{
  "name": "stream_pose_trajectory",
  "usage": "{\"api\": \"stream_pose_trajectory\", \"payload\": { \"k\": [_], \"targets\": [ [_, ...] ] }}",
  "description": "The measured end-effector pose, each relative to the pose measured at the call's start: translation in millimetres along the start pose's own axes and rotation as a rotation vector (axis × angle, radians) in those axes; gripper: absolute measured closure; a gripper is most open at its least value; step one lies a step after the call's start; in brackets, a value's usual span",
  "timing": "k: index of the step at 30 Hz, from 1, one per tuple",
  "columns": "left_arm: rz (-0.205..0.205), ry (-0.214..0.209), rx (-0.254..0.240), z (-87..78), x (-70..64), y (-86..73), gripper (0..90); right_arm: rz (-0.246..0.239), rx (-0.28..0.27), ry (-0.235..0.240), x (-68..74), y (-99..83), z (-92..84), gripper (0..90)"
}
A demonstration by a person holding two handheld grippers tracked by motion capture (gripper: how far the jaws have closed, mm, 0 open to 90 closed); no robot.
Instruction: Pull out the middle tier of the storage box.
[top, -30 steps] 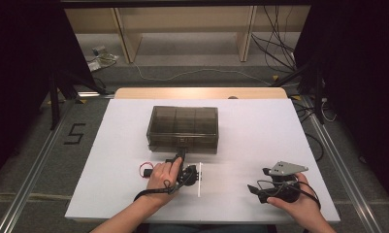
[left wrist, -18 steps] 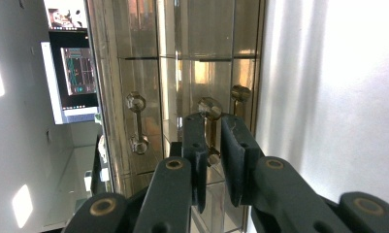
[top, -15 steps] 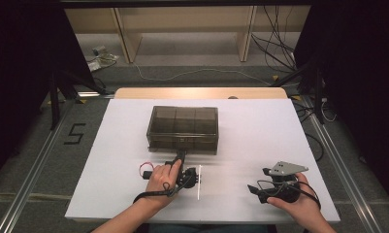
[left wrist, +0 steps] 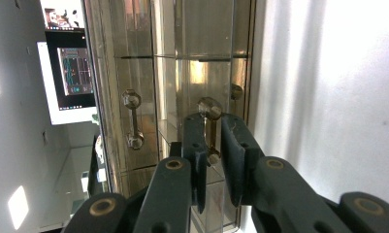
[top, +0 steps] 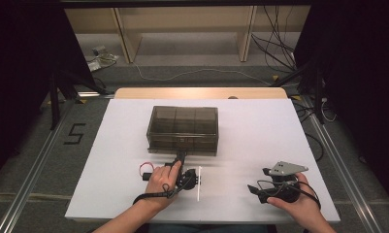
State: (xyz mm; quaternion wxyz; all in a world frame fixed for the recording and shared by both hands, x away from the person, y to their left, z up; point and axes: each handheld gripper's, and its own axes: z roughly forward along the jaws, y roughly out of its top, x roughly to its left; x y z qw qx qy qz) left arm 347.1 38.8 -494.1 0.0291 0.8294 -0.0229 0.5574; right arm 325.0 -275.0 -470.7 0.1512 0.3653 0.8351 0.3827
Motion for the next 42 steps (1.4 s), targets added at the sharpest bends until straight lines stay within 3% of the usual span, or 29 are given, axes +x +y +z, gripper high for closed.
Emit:
{"api": "stream_pose_trajectory", "payload": {
  "k": [15,16,17,21,28,29,35,38,40,41,42],
  "targets": [
    [-0.007,-0.005,-0.009,-5.3,-1.1,-0.4,80.7,0.001,0.001,-0.001,-0.5,-0.3,-0.3,16.6],
    [-0.007,-0.005,-0.009,-5.3,-1.1,-0.4,89.6,0.001,0.001,-0.001,-0.5,-0.3,-0.3,16.6],
    [-0.01,-0.01,-0.016,-6.8,-0.5,-0.2,89.6,0.001,0.001,-0.001,-0.6,-0.3,-0.3,16.6],
    [0.001,-0.041,-0.009,-1.6,-2.2,-3.8,85.9,-0.001,0.002,-0.002,-0.3,-0.2,0.1,16.6],
    [-0.045,-0.056,-0.034,-9.1,1.8,-1.3,79.2,0.002,0.003,-0.004,-1.3,-0.4,-0.2,16.7],
    [-0.066,-0.083,-0.048,-10.9,2.5,-1.1,77.5,0.003,0.002,-0.003,-1.2,-0.4,-0.2,16.7],
    [-0.121,-0.141,-0.061,-11.6,7.2,-3.2,61.8,0.002,0.001,-0.002,-0.8,-0.4,-0.8,16.6],
    [-0.158,-0.206,-0.071,-12.0,10.2,-5.7,55.2,0.002,0.002,-0.002,-1.0,-0.4,-0.7,16.6],
    [-0.205,-0.234,-0.082,-12.7,10.9,-6.8,50.1,0.0,0.002,-0.001,-0.8,-0.3,-0.8,16.6],
    [-0.205,-0.234,-0.082,-12.7,10.9,-6.8,47.5,0.0,0.002,-0.001,-0.8,-0.3,-0.8,16.6],
    [-0.215,-0.261,-0.089,-13.2,12.7,-7.6,47.5,0.0,0.002,-0.001,-0.7,-0.3,-0.9,16.6]
  ]
}}
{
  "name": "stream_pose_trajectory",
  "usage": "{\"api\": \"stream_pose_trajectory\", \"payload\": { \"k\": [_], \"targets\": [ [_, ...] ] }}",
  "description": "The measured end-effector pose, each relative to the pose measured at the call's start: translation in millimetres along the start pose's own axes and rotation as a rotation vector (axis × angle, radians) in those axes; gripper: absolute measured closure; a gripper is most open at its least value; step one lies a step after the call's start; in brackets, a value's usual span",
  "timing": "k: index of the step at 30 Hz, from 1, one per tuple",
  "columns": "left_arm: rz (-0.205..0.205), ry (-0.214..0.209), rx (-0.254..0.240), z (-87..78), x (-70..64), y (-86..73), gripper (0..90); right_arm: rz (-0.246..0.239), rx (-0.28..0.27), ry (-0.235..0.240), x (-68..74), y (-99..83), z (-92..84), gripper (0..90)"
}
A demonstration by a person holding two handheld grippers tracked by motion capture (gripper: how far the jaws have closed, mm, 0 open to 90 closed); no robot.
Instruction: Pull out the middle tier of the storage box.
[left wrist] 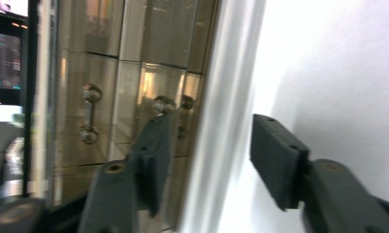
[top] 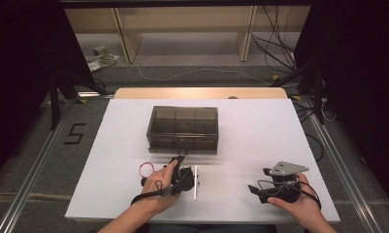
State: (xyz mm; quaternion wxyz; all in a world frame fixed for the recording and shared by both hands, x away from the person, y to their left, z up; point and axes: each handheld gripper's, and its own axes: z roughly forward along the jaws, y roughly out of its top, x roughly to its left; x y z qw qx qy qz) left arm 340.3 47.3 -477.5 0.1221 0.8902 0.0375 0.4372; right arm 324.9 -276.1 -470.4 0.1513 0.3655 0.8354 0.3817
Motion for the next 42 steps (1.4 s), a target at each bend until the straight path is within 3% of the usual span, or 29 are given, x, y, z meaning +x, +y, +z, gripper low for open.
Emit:
{"api": "stream_pose_trajectory", "payload": {
  "k": [2,4,5,12,16,21,26,27,30,33,35,40,42],
  "targets": [
    [-0.036,-0.04,-0.006,-0.2,1.1,-1.2,42.5,-0.001,0.0,0.0,0.0,-0.1,-0.1,16.7],
    [-0.047,-0.078,0.001,-0.6,3.1,-3.0,34.6,0.0,0.0,0.0,-0.1,-0.1,-0.2,16.7],
    [-0.08,-0.102,-0.016,0.2,5.1,-4.9,33.4,0.0,0.0,0.0,-0.1,-0.1,-0.3,16.7],
    [-0.13,-0.154,-0.041,-4.4,20.2,-10.1,29.3,0.0,0.001,0.0,-0.3,-0.2,-0.1,16.7],
    [-0.104,-0.166,-0.04,-5.1,26.0,-12.1,33.1,-0.003,0.003,0.0,0.0,0.1,1.1,16.7],
    [-0.096,-0.218,-0.029,-5.7,40.8,-14.0,34.8,-0.001,0.008,-0.001,0.1,0.2,2.2,16.7],
    [-0.121,-0.252,-0.02,-6.7,58.2,-18.2,37.0,0.001,0.01,-0.001,-0.4,0.4,3.0,16.6],
    [-0.111,-0.266,-0.01,-6.1,66.5,-21.6,37.9,0.001,0.01,-0.001,-0.4,0.4,3.0,16.6],
    [-0.12,-0.288,-0.008,-4.0,73.2,-25.4,38.4,0.003,0.009,-0.001,-0.3,0.3,2.8,16.7],
    [-0.163,-0.334,-0.028,0.5,83.7,-31.7,39.8,0.006,0.007,-0.003,-0.5,0.2,3.0,16.6],
    [-0.169,-0.348,-0.02,3.3,88.7,-34.6,41.6,0.005,0.007,-0.002,-0.7,0.2,3.2,16.6],
    [-0.147,-0.381,0.012,9.3,99.9,-39.7,46.7,0.005,0.008,-0.003,-0.8,0.1,3.5,16.6],
    [-0.119,-0.423,0.028,13.6,104.4,-41.0,49.5,0.008,0.009,-0.003,-0.9,0.1,3.6,16.6]
  ]
}}
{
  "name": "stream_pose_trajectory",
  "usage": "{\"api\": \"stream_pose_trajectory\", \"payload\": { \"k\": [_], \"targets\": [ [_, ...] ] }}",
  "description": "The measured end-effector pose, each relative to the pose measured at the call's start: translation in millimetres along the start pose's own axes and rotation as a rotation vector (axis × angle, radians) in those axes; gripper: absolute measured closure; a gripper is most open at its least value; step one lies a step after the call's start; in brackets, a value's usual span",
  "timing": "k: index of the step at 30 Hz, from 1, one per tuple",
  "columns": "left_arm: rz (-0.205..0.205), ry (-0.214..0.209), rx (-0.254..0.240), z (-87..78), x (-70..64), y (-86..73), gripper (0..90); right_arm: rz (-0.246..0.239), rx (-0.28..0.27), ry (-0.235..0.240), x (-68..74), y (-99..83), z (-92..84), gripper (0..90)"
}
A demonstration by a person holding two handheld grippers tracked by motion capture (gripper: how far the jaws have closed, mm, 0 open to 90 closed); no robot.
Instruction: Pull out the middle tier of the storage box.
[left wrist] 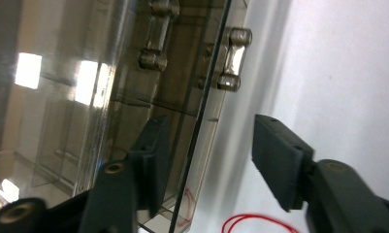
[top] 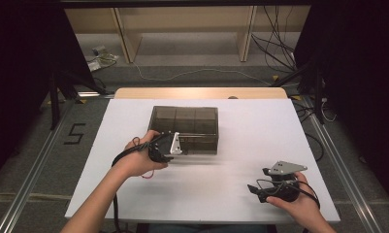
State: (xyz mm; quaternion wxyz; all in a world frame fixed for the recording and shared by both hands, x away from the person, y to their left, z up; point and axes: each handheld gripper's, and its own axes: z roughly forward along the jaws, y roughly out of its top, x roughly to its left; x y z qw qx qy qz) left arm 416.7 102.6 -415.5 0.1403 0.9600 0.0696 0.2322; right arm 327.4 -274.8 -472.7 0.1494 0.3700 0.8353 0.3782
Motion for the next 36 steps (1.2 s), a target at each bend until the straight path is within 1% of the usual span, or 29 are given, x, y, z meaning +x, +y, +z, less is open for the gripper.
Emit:
{"api": "stream_pose_trajectory", "payload": {
  "k": [2,4,6,8,9,11,12,13,14,16,17,18,19,21,22,24,26,28,29,31,32,33,36],
  "targets": [
    [0.0,-0.021,0.016,2.5,4.0,-0.7,51.7,-0.003,0.0,0.001,0.2,0.0,-0.1,16.7],
    [0.006,-0.028,0.033,4.9,7.0,-1.2,53.5,-0.003,0.0,0.001,0.4,-0.1,-0.4,16.6],
    [0.027,-0.032,0.049,6.6,10.1,-1.1,55.2,0.0,0.001,0.001,0.4,-0.2,-0.6,16.6],
    [0.033,-0.048,0.052,7.9,12.0,-0.4,56.8,0.0,0.002,0.0,0.1,-0.2,-0.3,16.7],
    [0.033,-0.048,0.052,7.9,12.0,-0.4,57.9,0.0,0.002,0.0,0.1,-0.2,-0.3,16.7],
    [0.046,-0.069,0.061,11.3,15.1,-0.3,58.9,-0.003,0.001,0.001,0.1,0.0,0.2,16.7],
    [0.046,-0.069,0.061,11.3,15.1,-0.3,60.8,-0.003,0.002,0.001,0.3,0.0,0.2,16.7],
    [0.062,-0.075,0.068,12.9,16.3,-0.7,62.1,-0.003,0.003,0.003,0.5,0.0,0.1,16.6],
    [0.076,-0.093,0.094,16.1,18.3,-1.1,63.0,-0.004,0.002,0.003,0.5,0.0,-0.1,16.7],
    [0.074,-0.119,0.111,19.1,18.7,-1.6,64.2,-0.001,0.002,0.002,0.4,-0.2,-0.4,16.6],
    [0.083,-0.125,0.118,20.2,19.3,-1.6,65.1,0.0,0.002,0.001,0.3,-0.3,-0.5,16.6],
    [0.083,-0.125,0.118,20.2,19.3,-1.6,66.3,0.002,0.002,0.001,0.2,-0.3,-0.6,16.6],
    [0.086,-0.138,0.133,21.7,20.1,-1.6,67.7,0.003,0.001,0.0,0.1,-0.3,-0.5,16.7],
    [0.091,-0.141,0.134,22.2,21.0,-1.5,68.3,0.001,0.002,0.001,0.1,-0.3,-0.4,16.6],
    [0.084,-0.152,0.136,23.5,22.1,-1.7,69.6,-0.004,0.001,0.003,0.1,-0.2,0.0,16.7],
    [0.092,-0.158,0.142,24.5,23.6,-1.5,72.0,-0.002,0.003,0.004,0.4,-0.1,-0.2,16.6],
    [0.091,-0.161,0.142,24.6,24.5,-1.5,74.6,-0.002,0.003,0.004,0.5,-0.1,-0.3,16.6],
    [0.081,-0.182,0.152,25.0,27.7,-0.6,75.3,-0.001,0.003,0.002,0.1,-0.3,-0.1,16.7],
    [0.081,-0.182,0.152,25.0,27.7,-0.6,75.4,-0.001,0.003,0.002,0.1,-0.3,-0.1,16.7],
    [0.096,-0.19,0.164,27.1,29.7,0.2,77.0,0.0,0.005,0.002,0.1,-0.3,-0.1,16.6],
    [0.096,-0.19,0.164,27.1,29.7,0.2,77.4,0.0,0.005,0.002,0.1,-0.3,-0.1,16.6],
    [0.094,-0.203,0.165,28.6,30.3,0.4,77.8,0.0,0.004,0.003,0.2,-0.3,0.1,16.7],
    [0.097,-0.212,0.172,28.5,31.2,1.2,78.5,0.001,0.005,0.003,0.2,-0.3,0.0,16.6]
  ]
}}
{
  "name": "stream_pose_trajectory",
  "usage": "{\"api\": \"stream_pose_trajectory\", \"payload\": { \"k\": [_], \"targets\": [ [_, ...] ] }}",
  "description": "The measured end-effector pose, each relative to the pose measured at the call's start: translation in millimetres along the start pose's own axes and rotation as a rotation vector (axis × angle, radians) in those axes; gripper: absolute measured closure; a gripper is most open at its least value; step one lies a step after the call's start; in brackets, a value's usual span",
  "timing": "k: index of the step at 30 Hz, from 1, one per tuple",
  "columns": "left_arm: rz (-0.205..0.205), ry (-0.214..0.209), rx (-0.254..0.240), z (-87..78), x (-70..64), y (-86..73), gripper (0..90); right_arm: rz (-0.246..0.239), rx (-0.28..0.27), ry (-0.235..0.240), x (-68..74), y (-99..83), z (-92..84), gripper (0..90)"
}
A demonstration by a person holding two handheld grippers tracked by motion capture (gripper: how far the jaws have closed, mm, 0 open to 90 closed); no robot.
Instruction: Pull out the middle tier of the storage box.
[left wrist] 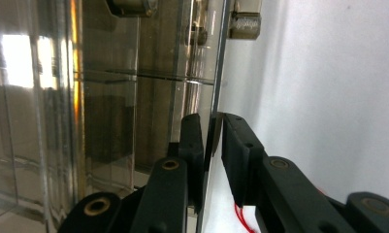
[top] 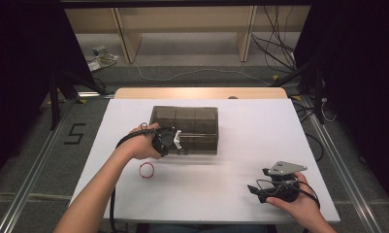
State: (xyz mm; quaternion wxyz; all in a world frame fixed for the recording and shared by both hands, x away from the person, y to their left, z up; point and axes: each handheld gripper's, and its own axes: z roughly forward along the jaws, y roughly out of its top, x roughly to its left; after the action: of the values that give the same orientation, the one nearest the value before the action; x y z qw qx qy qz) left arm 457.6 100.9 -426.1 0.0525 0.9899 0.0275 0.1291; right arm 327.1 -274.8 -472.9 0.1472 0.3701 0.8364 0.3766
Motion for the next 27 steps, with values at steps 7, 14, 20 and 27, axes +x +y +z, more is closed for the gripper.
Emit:
{"api": "stream_pose_trajectory", "payload": {
  "k": [7,14,20,27],
  "targets": [
    [0.015,-0.032,-0.006,0.7,4.6,-0.6,81.2,0.0,0.003,0.0,0.1,-0.2,0.2,16.6],
    [0.032,-0.068,-0.019,0.9,8.1,-2.2,82.9,-0.001,0.01,0.0,-0.4,-0.6,0.6,16.7],
    [0.071,-0.077,-0.024,0.0,6.6,-3.7,84.0,-0.003,0.01,0.0,-0.5,-0.8,0.6,16.7],
    [0.092,-0.086,-0.01,-1.3,1.4,-3.4,84.5,-0.004,0.011,-0.001,-0.5,-0.9,0.6,16.7]
  ]
}}
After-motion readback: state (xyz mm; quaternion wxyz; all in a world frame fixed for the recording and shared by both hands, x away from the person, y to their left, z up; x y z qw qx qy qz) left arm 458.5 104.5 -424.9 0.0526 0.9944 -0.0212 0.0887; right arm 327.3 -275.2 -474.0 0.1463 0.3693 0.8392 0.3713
